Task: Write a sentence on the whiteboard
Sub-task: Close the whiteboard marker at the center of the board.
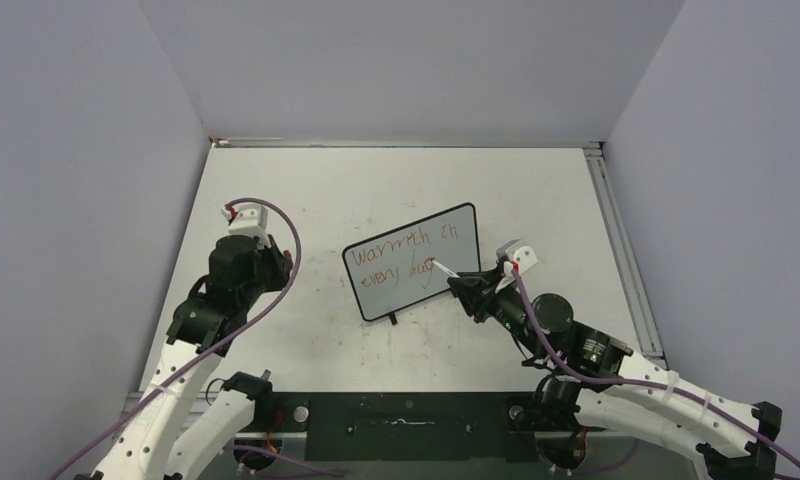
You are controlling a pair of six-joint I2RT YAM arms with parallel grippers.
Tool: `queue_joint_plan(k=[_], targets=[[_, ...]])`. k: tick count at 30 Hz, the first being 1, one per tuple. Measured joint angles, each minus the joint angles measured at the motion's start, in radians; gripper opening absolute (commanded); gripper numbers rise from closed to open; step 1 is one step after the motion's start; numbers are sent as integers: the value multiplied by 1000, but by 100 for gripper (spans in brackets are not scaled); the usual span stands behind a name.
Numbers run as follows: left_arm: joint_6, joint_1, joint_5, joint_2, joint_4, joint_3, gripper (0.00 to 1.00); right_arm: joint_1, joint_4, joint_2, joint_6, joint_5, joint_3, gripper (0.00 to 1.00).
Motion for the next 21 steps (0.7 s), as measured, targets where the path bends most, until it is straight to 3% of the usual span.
queue_joint_plan(k=[5,9,16,21], targets=[[127,-86,141,-52,1,34,0,-86,-63,33,19,-166,52,5],[204,-185,276,-59,3,52,0,-236,-117,76,34,-364,109,5],[254,-393,462,-45,11,42,0,-663,-99,246,100,-953,196,5],[262,-540,537,-7,64,-34,0,-731,-95,385,177,-1279,201,5]])
